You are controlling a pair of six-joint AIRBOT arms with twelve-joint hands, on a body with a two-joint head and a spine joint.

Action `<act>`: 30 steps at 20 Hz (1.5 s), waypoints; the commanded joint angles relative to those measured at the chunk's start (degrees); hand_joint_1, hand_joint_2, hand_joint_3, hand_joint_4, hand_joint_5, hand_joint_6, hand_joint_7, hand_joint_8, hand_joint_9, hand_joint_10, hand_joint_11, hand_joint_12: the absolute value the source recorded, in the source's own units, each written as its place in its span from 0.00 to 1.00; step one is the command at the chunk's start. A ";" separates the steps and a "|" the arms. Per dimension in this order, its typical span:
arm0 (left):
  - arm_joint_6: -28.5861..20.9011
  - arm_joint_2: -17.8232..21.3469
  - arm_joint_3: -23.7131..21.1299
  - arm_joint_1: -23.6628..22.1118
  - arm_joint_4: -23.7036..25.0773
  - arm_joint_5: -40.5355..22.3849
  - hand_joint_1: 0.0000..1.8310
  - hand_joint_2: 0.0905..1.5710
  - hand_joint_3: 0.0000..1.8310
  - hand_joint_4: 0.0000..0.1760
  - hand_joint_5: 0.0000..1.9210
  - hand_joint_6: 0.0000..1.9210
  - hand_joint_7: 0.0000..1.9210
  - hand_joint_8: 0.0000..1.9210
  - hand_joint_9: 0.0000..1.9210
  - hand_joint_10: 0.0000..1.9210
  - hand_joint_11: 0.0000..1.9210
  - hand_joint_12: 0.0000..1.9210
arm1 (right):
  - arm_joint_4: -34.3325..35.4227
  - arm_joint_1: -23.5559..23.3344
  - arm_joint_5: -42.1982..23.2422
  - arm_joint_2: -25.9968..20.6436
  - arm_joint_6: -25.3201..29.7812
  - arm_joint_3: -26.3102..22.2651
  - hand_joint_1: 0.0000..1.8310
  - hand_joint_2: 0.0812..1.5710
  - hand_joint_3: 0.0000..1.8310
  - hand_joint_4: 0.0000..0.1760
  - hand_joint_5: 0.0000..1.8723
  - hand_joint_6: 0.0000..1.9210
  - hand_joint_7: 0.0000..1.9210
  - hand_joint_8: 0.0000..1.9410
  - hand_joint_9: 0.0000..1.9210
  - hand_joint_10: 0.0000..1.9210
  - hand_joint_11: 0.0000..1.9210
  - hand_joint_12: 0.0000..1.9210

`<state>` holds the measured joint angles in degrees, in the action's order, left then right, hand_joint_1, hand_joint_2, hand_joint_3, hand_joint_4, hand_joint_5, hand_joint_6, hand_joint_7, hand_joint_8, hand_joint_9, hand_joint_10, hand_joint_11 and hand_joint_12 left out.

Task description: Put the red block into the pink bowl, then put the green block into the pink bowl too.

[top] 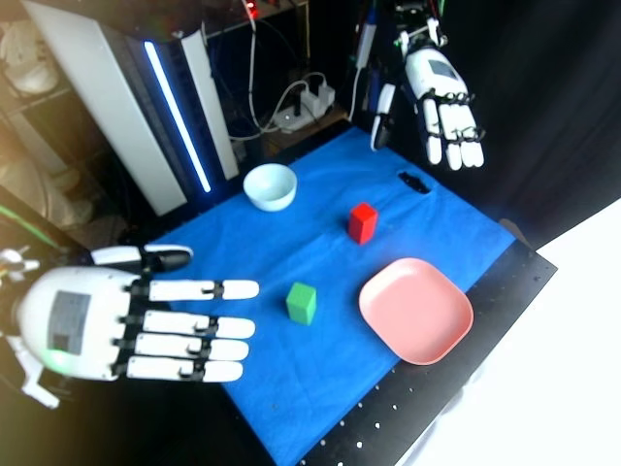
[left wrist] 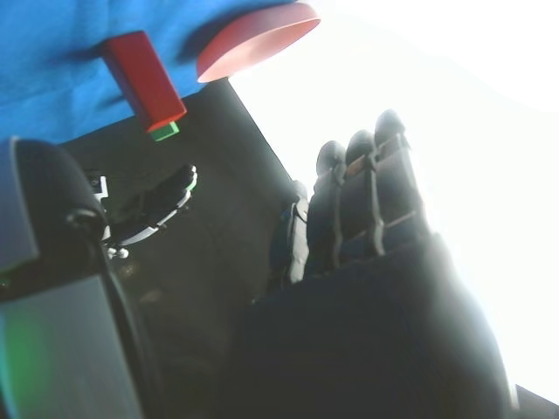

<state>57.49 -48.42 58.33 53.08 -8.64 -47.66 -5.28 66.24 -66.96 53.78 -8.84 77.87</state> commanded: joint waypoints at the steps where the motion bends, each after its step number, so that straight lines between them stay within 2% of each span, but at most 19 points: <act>1: 0.04 -0.91 0.76 -1.77 0.62 -5.56 0.42 0.55 0.00 0.45 0.12 0.00 0.09 0.00 0.07 0.00 0.00 0.19 | 2.73 -0.77 -6.20 0.00 0.38 0.44 0.33 0.62 0.00 0.79 0.18 0.00 0.10 0.00 0.10 0.01 0.00 0.39; 2: 0.04 -2.24 1.80 -3.69 1.60 -4.25 0.46 0.55 0.00 0.49 0.13 0.01 0.09 0.00 0.07 0.00 0.00 0.19 | 2.73 -0.77 -6.19 0.00 0.39 0.46 0.31 0.62 0.00 0.79 0.19 0.00 0.10 0.00 0.10 0.00 0.00 0.37; 4: 0.04 -4.82 3.71 -7.34 3.64 -1.58 0.45 0.57 0.01 0.32 0.14 0.01 0.09 0.00 0.08 0.00 0.00 0.19 | 2.73 -0.77 -6.19 0.00 0.39 0.52 0.31 0.63 0.00 0.71 0.19 0.00 0.10 0.00 0.09 0.00 0.00 0.33; 6: 0.04 -6.72 4.96 -9.90 5.41 0.51 0.43 0.56 0.00 0.59 0.13 0.00 0.08 0.00 0.06 0.00 0.00 0.16 | 2.73 -0.77 -6.19 0.00 0.39 0.53 0.33 0.63 0.00 0.70 0.19 0.00 0.10 0.00 0.08 0.00 0.00 0.30; 7: 0.01 -7.85 5.61 -11.09 6.63 2.15 0.44 0.56 0.00 0.70 0.12 0.00 0.07 0.00 0.03 0.00 0.00 0.08 | 2.73 -0.77 -6.19 0.00 0.39 0.54 0.35 0.63 0.00 0.70 0.19 0.00 0.10 0.00 0.09 0.00 0.00 0.33; 8: 0.01 -9.00 6.11 -12.06 7.78 3.64 0.44 0.57 0.00 0.62 0.13 0.00 0.08 0.00 0.03 0.00 0.00 0.08 | 2.73 -0.77 -6.19 0.00 0.39 0.54 0.35 0.63 0.00 0.77 0.19 0.00 0.10 0.00 0.09 0.00 0.00 0.33; 9: 0.00 -9.73 6.45 -12.46 8.24 4.39 0.40 0.56 0.00 0.73 0.13 0.00 0.09 0.00 0.06 0.00 0.00 0.13 | 2.73 -0.77 -6.19 -0.01 0.39 0.55 0.35 0.63 0.00 0.82 0.18 0.00 0.10 0.00 0.09 0.00 0.00 0.33; 10: -0.04 -10.36 6.78 -12.74 8.54 4.90 0.41 0.56 0.00 0.70 0.14 0.00 0.12 0.00 0.10 0.00 0.00 0.22 | 2.73 -0.77 -6.19 -0.01 0.39 0.56 0.35 0.64 0.00 0.77 0.19 0.00 0.11 0.00 0.10 0.00 0.00 0.37; 11: -0.15 -11.11 7.19 -13.18 9.03 5.62 0.42 0.56 0.00 0.59 0.15 0.00 0.14 0.00 0.12 0.00 0.00 0.28 | 2.73 -0.77 -6.19 -0.01 0.39 0.57 0.35 0.64 0.00 0.77 0.19 0.00 0.11 0.00 0.11 0.00 0.00 0.39; 12: -0.26 -11.72 7.52 -13.76 9.69 6.46 0.43 0.56 0.00 0.56 0.17 0.00 0.17 0.00 0.16 0.00 0.03 0.32 | 2.73 -0.77 -6.19 -0.01 0.39 0.62 0.34 0.64 0.00 0.90 0.18 0.00 0.11 0.00 0.11 0.00 0.00 0.39; 13: -0.60 -12.34 7.89 -14.28 10.72 7.33 0.44 0.56 0.00 0.50 0.19 0.00 0.22 0.00 0.22 0.01 0.09 0.36 | 2.73 -0.77 -6.19 -0.01 0.39 0.68 0.34 0.64 0.00 0.98 0.18 0.00 0.11 0.00 0.11 0.00 0.00 0.42; 14: -1.20 -12.88 8.25 -14.61 11.45 7.90 0.44 0.56 0.00 0.43 0.21 0.00 0.26 0.00 0.28 0.01 0.14 0.38 | 2.73 -0.77 -6.19 -0.01 0.39 0.70 0.34 0.64 0.00 1.00 0.18 0.00 0.12 0.00 0.12 0.00 0.00 0.43; 16: -5.05 -15.39 10.69 -15.49 13.32 8.85 0.50 0.56 0.00 0.16 0.26 0.00 0.33 0.00 0.37 0.02 0.20 0.47 | 2.74 -0.77 -6.19 -0.01 0.40 0.71 0.33 0.65 0.00 0.95 0.19 0.00 0.12 0.00 0.13 0.00 0.00 0.44; 18: -7.12 -16.51 12.14 -15.75 13.98 9.60 0.54 0.56 0.00 0.00 0.28 0.00 0.37 0.00 0.41 0.02 0.23 0.55 | 2.73 -0.77 -6.19 -0.01 0.40 0.71 0.33 0.65 0.00 0.95 0.19 0.00 0.13 0.00 0.13 0.00 0.00 0.42; 22: -7.15 -17.68 13.19 -16.00 14.10 10.84 0.58 0.59 0.00 0.00 0.31 0.00 0.40 0.01 0.44 0.02 0.23 0.64 | 2.74 -0.79 -6.19 -0.01 0.40 0.74 0.36 0.65 0.00 0.93 0.19 0.00 0.13 0.00 0.13 0.00 0.00 0.40; 23: -7.15 -17.89 13.40 -16.04 14.10 11.13 0.59 0.60 0.00 0.00 0.32 0.00 0.41 0.01 0.45 0.03 0.21 0.71 | 2.74 -0.79 -6.19 -0.01 0.40 0.74 0.35 0.65 0.00 0.90 0.20 0.00 0.13 0.00 0.13 0.00 0.00 0.40; 25: -7.15 -18.23 13.79 -16.09 14.10 11.69 0.59 0.60 0.00 0.00 0.33 0.00 0.43 0.01 0.46 0.05 0.20 0.77 | 2.74 -0.79 -6.19 -0.01 0.40 0.74 0.35 0.64 0.00 0.93 0.20 0.00 0.13 0.00 0.13 0.00 0.00 0.39; 28: -7.16 -18.86 14.30 -16.09 13.70 11.90 0.59 0.63 0.00 0.00 0.39 0.00 0.49 0.00 0.40 0.30 0.22 0.81 | 2.75 -0.79 -6.19 0.03 0.40 0.73 0.37 0.64 0.00 0.85 0.21 0.00 0.14 0.00 0.14 0.00 0.00 0.44; 30: -7.16 -19.22 14.63 -16.10 13.43 11.88 0.58 0.63 0.00 0.00 0.42 0.00 0.52 0.01 0.40 0.38 0.24 0.81 | 2.76 -0.79 -6.19 0.07 0.40 0.73 0.36 0.64 0.00 0.86 0.21 0.00 0.14 0.00 0.14 0.00 0.00 0.44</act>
<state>50.57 -67.66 72.86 37.89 5.39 -29.36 -5.17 66.22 -66.74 53.82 -8.86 78.24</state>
